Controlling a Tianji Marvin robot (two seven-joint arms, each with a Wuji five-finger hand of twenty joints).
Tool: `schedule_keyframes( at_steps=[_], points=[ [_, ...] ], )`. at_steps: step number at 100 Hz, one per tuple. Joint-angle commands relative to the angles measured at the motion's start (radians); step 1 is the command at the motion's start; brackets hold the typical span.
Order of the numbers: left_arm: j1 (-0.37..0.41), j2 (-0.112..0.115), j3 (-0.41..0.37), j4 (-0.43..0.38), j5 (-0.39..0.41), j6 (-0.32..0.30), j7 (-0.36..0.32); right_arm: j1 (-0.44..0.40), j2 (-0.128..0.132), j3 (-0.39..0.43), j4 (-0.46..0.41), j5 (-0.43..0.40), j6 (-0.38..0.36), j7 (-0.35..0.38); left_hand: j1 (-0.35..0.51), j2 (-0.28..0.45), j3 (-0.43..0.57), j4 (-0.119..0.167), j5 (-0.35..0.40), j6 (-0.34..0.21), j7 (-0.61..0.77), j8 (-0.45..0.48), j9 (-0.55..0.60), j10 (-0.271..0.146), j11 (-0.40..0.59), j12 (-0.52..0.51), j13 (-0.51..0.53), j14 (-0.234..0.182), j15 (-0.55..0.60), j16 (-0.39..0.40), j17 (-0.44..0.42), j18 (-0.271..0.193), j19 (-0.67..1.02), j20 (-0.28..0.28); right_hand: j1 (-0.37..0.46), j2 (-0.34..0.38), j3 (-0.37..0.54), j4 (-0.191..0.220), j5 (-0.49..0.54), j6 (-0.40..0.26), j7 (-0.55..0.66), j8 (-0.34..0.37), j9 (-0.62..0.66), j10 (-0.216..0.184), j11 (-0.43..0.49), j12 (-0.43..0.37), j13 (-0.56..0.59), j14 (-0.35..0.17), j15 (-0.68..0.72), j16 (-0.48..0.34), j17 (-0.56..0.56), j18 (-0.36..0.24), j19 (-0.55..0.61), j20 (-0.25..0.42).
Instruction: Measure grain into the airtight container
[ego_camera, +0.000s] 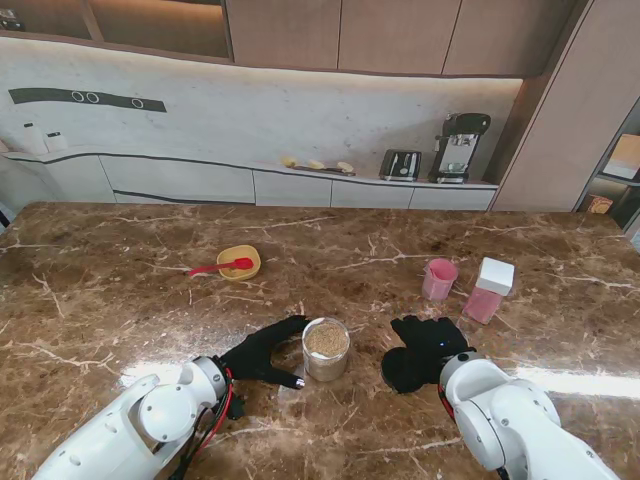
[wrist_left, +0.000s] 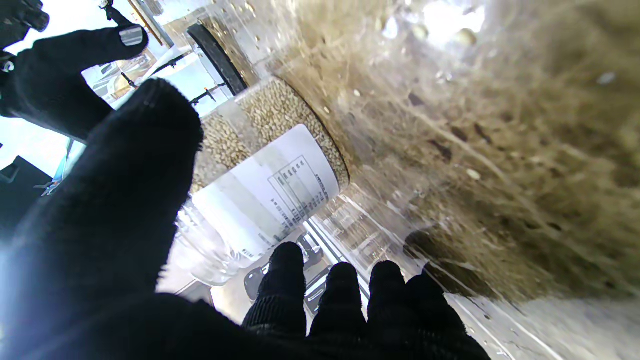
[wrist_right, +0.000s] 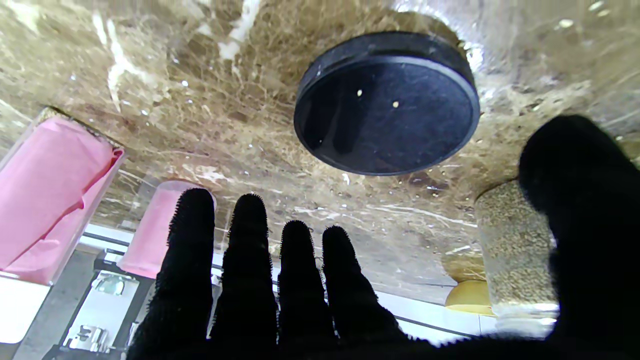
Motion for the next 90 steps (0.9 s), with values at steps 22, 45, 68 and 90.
schedule_keyframes(
  at_steps=[22,45,68,90],
  points=[
    [-0.033,-0.024,0.053,0.075,-0.037,-0.004,0.016,0.006,0.001,-0.025,0.01,0.009,0.022,0.05,-0.036,-0.02,-0.058,-0.018,-0.035,-0.078,-0.291,-0.085,-0.033,-0.007,-0.032,-0.026,-0.044,0.043,-0.024,-0.017,0.018,0.083,-0.024,0.063,-0.035,0.002,-0.001,-0.023,-0.067,0.006,-0.005,0.007,-0.048,0.026,0.008,0.007,-0.042,0.022,-0.006,-0.026,-0.009,0.023,-0.003,0.01],
    [-0.059,-0.039,0.085,0.119,-0.073,-0.003,0.031,0.014,0.004,-0.038,0.007,-0.007,0.022,0.089,-0.036,-0.022,-0.058,-0.02,-0.03,-0.081,-0.286,-0.085,-0.032,-0.007,-0.032,-0.033,-0.051,0.059,-0.025,-0.011,0.013,0.109,-0.041,0.07,-0.017,0.007,-0.019,-0.027,-0.081,0.012,-0.096,-0.044,-0.09,0.029,-0.02,-0.014,-0.059,0.03,-0.021,-0.032,-0.014,0.022,-0.01,0.01],
    [-0.068,-0.047,0.099,0.14,-0.093,-0.01,0.037,0.023,0.005,-0.062,0.02,-0.053,0.03,0.12,-0.04,-0.007,-0.067,-0.019,-0.03,-0.094,-0.26,-0.045,-0.032,-0.01,-0.022,-0.017,-0.05,0.06,-0.024,-0.004,0.013,0.115,-0.051,0.088,0.052,0.014,-0.064,-0.038,-0.04,0.008,-0.22,-0.165,-0.121,0.025,-0.047,-0.048,-0.05,0.041,-0.024,-0.046,0.021,0.03,0.0,0.009],
    [-0.069,-0.053,0.105,0.145,-0.099,-0.012,0.048,0.029,0.002,-0.095,0.043,-0.112,0.071,0.106,-0.038,0.01,-0.082,-0.016,-0.033,-0.078,-0.26,-0.024,-0.032,-0.011,-0.021,-0.009,-0.048,0.059,-0.022,-0.001,0.016,0.116,-0.048,0.102,0.158,0.005,-0.106,-0.037,-0.074,0.003,-0.103,-0.02,-0.112,0.01,0.069,0.038,-0.007,0.022,0.059,0.002,0.092,0.006,0.062,0.004]
  ],
)
